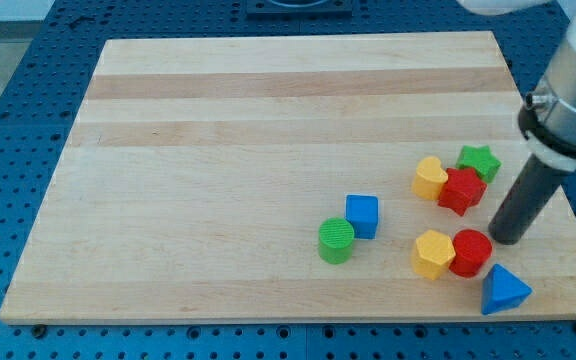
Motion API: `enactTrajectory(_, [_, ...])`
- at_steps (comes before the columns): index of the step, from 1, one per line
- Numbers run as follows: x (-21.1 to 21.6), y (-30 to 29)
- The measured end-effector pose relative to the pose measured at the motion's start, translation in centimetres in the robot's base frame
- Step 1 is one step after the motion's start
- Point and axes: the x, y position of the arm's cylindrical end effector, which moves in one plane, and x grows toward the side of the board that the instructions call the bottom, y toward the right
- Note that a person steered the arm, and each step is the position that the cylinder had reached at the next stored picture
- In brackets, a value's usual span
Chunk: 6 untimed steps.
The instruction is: Slide the blue triangle to the bottom of the yellow hexagon
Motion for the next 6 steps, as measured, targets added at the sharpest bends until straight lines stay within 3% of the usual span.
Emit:
enactTrajectory(1, [2.2, 3.8])
enactTrajectory(2, [7.5, 5.7])
enactTrajectory(3, [8.0, 5.3])
enactTrajectory(6, [7.9, -3.5])
